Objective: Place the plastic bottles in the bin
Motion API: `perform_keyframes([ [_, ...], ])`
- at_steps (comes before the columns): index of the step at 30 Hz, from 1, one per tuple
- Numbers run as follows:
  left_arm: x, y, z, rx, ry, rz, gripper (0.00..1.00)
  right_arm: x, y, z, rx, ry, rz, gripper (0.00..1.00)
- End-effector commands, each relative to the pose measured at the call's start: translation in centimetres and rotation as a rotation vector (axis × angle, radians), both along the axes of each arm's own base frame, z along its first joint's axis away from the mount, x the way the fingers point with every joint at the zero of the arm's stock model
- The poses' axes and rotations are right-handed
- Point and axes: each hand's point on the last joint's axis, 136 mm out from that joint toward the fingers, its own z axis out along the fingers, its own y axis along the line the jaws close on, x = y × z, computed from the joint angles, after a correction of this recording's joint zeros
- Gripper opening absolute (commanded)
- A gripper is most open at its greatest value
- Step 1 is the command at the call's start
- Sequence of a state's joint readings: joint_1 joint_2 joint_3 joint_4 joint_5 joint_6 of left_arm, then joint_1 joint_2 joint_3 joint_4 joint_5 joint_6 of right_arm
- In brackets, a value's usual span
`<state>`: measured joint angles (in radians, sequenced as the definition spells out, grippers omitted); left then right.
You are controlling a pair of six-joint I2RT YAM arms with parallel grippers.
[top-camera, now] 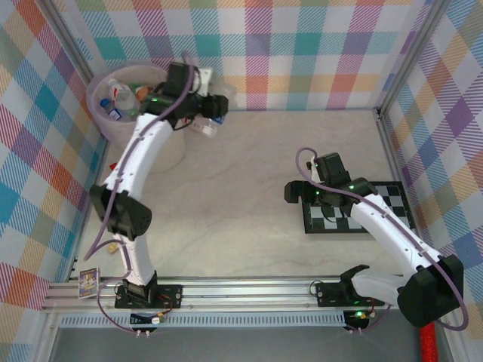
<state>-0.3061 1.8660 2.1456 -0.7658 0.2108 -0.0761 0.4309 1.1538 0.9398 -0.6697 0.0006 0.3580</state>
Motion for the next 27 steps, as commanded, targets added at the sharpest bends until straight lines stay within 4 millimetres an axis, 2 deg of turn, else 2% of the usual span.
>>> perform_keyframes([
  [1,0.9,5.1,5.4,-0.262,-0.053,0.148,0.54,0.8,0.2,0.2,0.007,-0.021,0.001,0.99],
  [5,2.6,11.4,7.2,-0.359,-0.11,0.337,0.54,0.9,0.5,-0.1,0.012,-0.019,0.009,0.99],
  [9,4.2,15.5,6.8,-0.341,-0.126,0.46,0.54,1.0,0.3,0.1,-0.007,-0.022,0.017,0.99],
  [11,5.0,16.9,6.2,-0.327,-0.112,0.491,0.54,0.9,0.1,0.3,-0.016,-0.027,0.016,0.99],
  [15,6.4,17.9,4.3,-0.268,-0.053,0.505,0.54,0.7,-0.3,0.4,-0.031,-0.033,0.014,0.99],
  [18,6.7,18.5,2.5,-0.202,-0.001,0.523,0.58,0.6,-0.2,0.3,-0.029,-0.031,0.013,0.99],
  [20,6.6,19.2,1.9,-0.161,0.007,0.553,0.64,0.6,-0.2,0.3,-0.025,-0.029,0.01,0.99],
  [22,6.5,19.5,1.8,-0.138,-0.001,0.562,0.76,0.6,-0.2,0.4,-0.019,-0.031,0.01,0.99],
  [25,6.3,19.6,2.6,-0.125,-0.032,0.552,0.91,0.7,-0.1,0.5,-0.018,-0.032,0.01,0.99],
  [27,6.1,19.4,3.4,-0.123,-0.055,0.539,0.95,0.7,-0.1,0.5,-0.014,-0.032,0.011,0.99],
])
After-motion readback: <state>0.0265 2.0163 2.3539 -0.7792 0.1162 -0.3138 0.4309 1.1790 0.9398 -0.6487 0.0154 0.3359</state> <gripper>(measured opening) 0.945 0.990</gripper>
